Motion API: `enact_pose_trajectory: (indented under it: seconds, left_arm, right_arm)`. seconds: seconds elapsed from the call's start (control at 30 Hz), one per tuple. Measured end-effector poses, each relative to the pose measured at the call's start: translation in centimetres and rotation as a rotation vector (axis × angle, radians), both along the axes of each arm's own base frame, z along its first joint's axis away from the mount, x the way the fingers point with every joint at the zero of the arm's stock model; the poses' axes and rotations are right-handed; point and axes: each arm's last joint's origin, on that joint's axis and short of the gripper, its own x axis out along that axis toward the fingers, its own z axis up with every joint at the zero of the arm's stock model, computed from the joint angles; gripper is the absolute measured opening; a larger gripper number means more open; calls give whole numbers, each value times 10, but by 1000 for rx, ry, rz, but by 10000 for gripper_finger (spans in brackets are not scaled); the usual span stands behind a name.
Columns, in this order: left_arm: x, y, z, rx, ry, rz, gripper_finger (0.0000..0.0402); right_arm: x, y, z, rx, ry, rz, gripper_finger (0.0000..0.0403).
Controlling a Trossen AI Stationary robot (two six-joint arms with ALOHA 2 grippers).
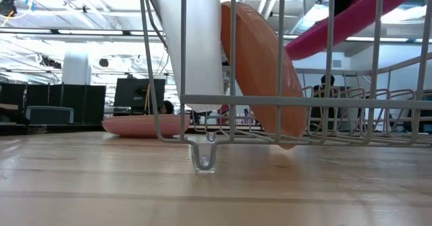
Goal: Sort dishes
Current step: Put the pink plate in the dish rack
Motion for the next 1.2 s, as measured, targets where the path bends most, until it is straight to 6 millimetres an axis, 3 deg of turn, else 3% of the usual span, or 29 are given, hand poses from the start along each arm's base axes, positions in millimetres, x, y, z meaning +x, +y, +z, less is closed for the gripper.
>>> enact_pose_trajectory:
  seconds: [0.47, 0.83, 1.2]
  left_arm:
    - [-15, 9, -30, 17, 236, 132, 182]
    - [-54, 9, -14, -31, 350, 180, 182]
    - [-30, 21, -44, 46, 435, 218, 182]
  right_arm:
    - [0, -2, 1, -5, 16, 48, 0]
    - [1, -2, 1, 2, 23, 65, 0]
    - [-1, -2, 2, 3, 18, 68, 0]
